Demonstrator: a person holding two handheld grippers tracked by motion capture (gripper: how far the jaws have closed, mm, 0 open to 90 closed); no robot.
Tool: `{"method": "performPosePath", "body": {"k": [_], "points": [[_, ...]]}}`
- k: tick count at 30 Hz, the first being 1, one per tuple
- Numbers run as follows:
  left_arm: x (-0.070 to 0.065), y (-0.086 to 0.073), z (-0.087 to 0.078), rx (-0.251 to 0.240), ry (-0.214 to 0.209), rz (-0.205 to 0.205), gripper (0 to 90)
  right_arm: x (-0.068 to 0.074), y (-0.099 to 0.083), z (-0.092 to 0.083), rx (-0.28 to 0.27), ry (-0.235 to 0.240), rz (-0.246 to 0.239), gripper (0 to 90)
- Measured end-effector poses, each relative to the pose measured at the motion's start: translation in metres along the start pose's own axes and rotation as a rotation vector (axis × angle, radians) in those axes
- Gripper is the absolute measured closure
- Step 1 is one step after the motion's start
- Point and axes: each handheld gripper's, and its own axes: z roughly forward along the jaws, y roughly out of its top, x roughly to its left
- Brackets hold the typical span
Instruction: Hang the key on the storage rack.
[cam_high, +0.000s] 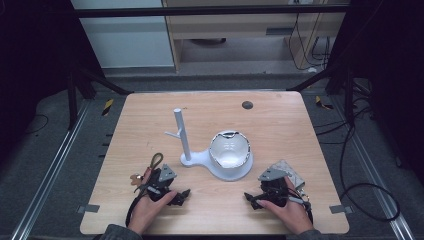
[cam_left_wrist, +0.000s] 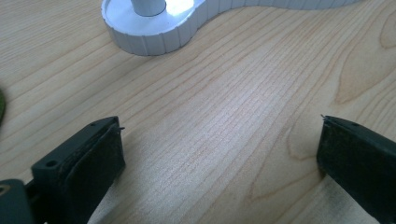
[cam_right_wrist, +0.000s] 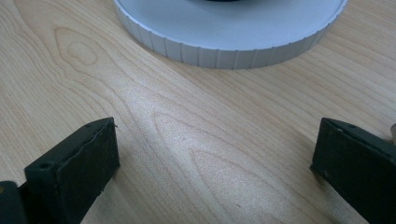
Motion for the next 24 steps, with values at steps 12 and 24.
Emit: {"method": "performPosePath", "body": {"k": [12, 24], "points": [[0.026, 0.006, -0.039, -0.032, 0.080, -0.042, 7.5, 0.001, -0.002, -0.002, 0.001, 0.003, -0.002, 0.5], [0.079, 0.013, -0.060, 0.092, 0.189, -0.085, 22.1, 0.001, -0.003, -0.003, 0.000, 0.005, -0.002, 0.5]]}}
